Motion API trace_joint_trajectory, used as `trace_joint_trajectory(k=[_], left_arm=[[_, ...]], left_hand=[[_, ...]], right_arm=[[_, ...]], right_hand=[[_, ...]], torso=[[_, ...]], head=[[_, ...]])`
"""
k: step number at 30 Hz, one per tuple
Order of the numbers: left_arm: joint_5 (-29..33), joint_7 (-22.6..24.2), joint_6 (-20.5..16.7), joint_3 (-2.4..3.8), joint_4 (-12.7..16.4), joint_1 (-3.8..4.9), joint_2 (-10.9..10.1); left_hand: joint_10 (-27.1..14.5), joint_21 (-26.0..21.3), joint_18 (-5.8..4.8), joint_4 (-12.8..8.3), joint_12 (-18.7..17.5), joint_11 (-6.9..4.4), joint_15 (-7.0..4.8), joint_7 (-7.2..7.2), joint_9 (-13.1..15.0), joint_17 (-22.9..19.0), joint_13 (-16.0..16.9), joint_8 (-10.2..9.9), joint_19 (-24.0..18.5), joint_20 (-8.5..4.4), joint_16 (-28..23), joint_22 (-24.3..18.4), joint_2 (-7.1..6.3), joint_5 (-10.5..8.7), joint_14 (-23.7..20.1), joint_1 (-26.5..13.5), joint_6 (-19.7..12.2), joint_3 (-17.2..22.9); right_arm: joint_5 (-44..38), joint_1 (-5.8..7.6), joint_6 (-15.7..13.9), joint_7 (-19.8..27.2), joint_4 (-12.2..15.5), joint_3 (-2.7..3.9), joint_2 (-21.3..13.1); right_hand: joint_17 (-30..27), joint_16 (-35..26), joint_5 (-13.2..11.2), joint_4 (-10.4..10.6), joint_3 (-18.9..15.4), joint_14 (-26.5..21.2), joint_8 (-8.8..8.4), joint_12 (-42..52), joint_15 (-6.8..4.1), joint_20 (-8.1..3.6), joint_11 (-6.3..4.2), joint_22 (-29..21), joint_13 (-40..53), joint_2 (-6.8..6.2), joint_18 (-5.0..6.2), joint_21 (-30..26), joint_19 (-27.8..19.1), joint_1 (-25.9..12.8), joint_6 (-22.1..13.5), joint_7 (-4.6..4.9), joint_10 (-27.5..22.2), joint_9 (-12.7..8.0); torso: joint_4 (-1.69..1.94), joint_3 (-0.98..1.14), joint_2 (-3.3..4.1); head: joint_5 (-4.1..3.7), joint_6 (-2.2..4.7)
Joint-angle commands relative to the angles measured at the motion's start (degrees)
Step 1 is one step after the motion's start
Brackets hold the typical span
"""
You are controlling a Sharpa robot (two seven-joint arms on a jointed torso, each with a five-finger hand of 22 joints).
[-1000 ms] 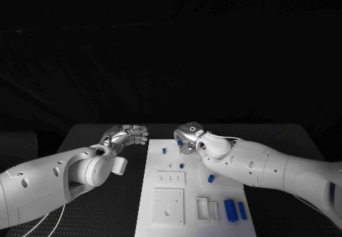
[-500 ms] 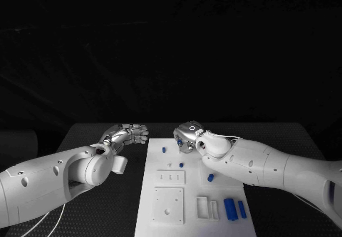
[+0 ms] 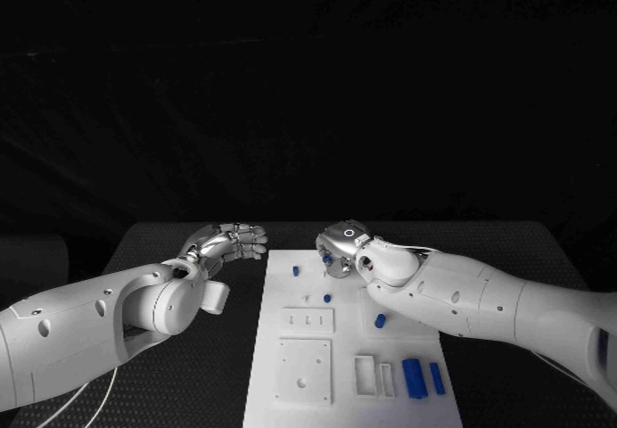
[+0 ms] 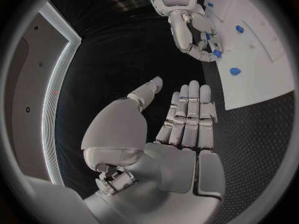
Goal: Assemble the parts on the task board
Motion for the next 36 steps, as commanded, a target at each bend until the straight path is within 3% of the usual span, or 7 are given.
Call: trace_joint_trajectory(k=[1, 13, 15, 19, 22, 29, 36], left_arm=[[0.0, 0.5, 0.7, 0.05, 0.1, 0.02, 0.1], [0.0, 0.4, 0.7, 0.05, 0.2, 0.02, 0.1], [0.0, 0.4, 0.7, 0.05, 0.2, 0.02, 0.1], [0.0, 0.4, 0.7, 0.05, 0.2, 0.02, 0.1], [0.0, 0.4, 0.7, 0.05, 0.2, 0.02, 0.0], [0.0, 0.3, 0.7, 0.05, 0.2, 0.03, -0.2], [0.0, 0.3, 0.7, 0.05, 0.1, 0.03, -0.4]], left_hand=[[-0.4, 0.4, 0.54, -0.4, -0.3, -0.15, -0.02, 0.07, -0.1, 0.1, -0.1, -0.3, -0.3, 0.04, -0.3, 1.1, 0.12, 0.26, -0.3, -0.7, -0.3, 0.0], [-0.4, 0.4, 0.54, -0.4, -0.3, -0.16, -0.02, 0.06, -0.1, 0.1, -0.1, -0.3, -0.3, 0.04, -0.3, 1.1, 0.12, 0.26, -0.3, -0.7, -0.3, 0.0], [-0.4, 0.4, 0.54, -0.4, -0.3, -0.16, -0.02, 0.06, -0.1, 0.1, -0.1, -0.3, -0.3, 0.04, -0.3, 1.1, 0.12, 0.26, -0.3, -0.7, -0.3, 0.0], [-0.4, 0.4, 0.54, -0.4, -0.3, -0.15, -0.02, 0.07, -0.1, 0.1, -0.1, -0.3, -0.3, 0.05, -0.3, 1.1, 0.1, 0.25, -0.3, -0.7, -0.3, 0.0], [-0.4, 0.4, 0.54, -0.4, -0.3, -0.14, -0.01, 0.08, -0.1, 0.2, -0.1, -0.3, -0.3, 0.05, -0.3, 1.1, 0.08, 0.25, -0.3, -0.7, -0.3, 0.0], [-0.4, 0.4, 0.55, -0.4, -0.4, -0.13, -0.01, 0.09, -0.1, 0.2, -0.1, -0.3, -0.3, 0.05, -0.3, 1.1, 0.05, 0.25, -0.3, -0.7, -0.4, 0.0], [-0.5, 0.4, 0.55, -0.4, -0.4, -0.12, -0.01, 0.09, -0.1, 0.2, -0.1, -0.3, -0.4, 0.05, -0.4, 1.1, 0.02, 0.25, -0.3, -0.8, -0.4, 0.1]], right_arm=[[-0.9, -0.43, 2.8, -0.5, -0.1, -0.25, -0.2], [0.4, -0.44, 2.7, 0.2, -0.6, -0.25, 0.0], [1.5, -0.44, 2.5, 0.7, -0.8, -0.25, 0.1], [3.0, -0.44, 2.0, 1.4, -1.2, -0.25, 0.3], [3.0, -0.43, 1.2, 1.1, -1.1, -0.25, 0.2], [2.8, -0.42, -0.6, 0.5, 0.0, -0.25, -0.7], [2.9, -0.16, -3.6, 0.7, 5.1, 0.19, -4.2]], right_hand=[[-0.1, 0.3, 0.2, -0.1, 0.4, -0.5, 0.31, 0.2, -0.68, -0.35, -0.05, 1.2, 0.2, -0.23, 2.61, 0.3, -0.1, 0.5, 0.5, 0.04, 3.5, -0.1], [-0.2, 0.2, 0.2, 0.0, 0.6, -0.6, 0.17, 0.0, -0.64, -0.29, 0.0, 1.1, 0.2, -0.46, 2.61, 0.3, -0.3, 0.4, 0.4, 0.09, 3.4, 0.0], [-0.5, -0.1, 0.2, 0.1, 0.8, -0.9, -0.49, -0.7, -0.23, -0.22, 0.41, 1.0, 0.1, -1.09, 2.61, 0.0, -0.7, 0.2, -0.6, 0.48, 2.4, -0.1], [-1.1, -0.5, 0.2, 1.3, -0.3, -0.7, -3.92, -3.2, 2.36, -0.2, 3.11, 0.9, -1.6, -5.48, 2.61, -0.3, -1.1, -1.2, -6.5, 3.12, -4.5, -1.4], [-1.4, -0.5, 0.2, 2.0, -1.4, -0.8, -5.19, -3.2, 3.42, -0.15, 4.17, 0.9, -2.7, -7.08, 2.61, -0.4, -1.4, -1.8, -8.9, 3.58, -8.0, -2.0], [-1.9, -0.5, 0.2, 1.0, -4.3, -1.2, -6.14, -3.1, 4.31, -0.02, 5.02, 1.0, -4.0, -7.76, 2.61, -0.6, -2.0, -2.7, -11.2, 4.13, -11.2, -2.4], [-2.0, -0.3, 0.2, 0.6, -4.8, -1.2, -6.06, -2.9, 4.34, -0.04, 5.11, 0.9, -4.2, -7.78, 2.61, -0.7, -2.1, -2.7, -11.3, 4.2, -11.4, -2.4]], torso=[[0.01, 0.03, 0.0], [0.03, -0.05, 0.05], [0.02, -0.05, 0.07], [0.06, -0.09, 0.06], [0.09, -0.12, 0.08], [0.02, -0.06, 0.07], [-0.19, -0.01, -0.01]], head=[[-0.02, 0.09], [-0.07, 0.18], [-0.06, 0.18], [-0.08, 0.19], [-0.11, 0.2], [-0.07, 0.18], [-0.16, 0.52]])
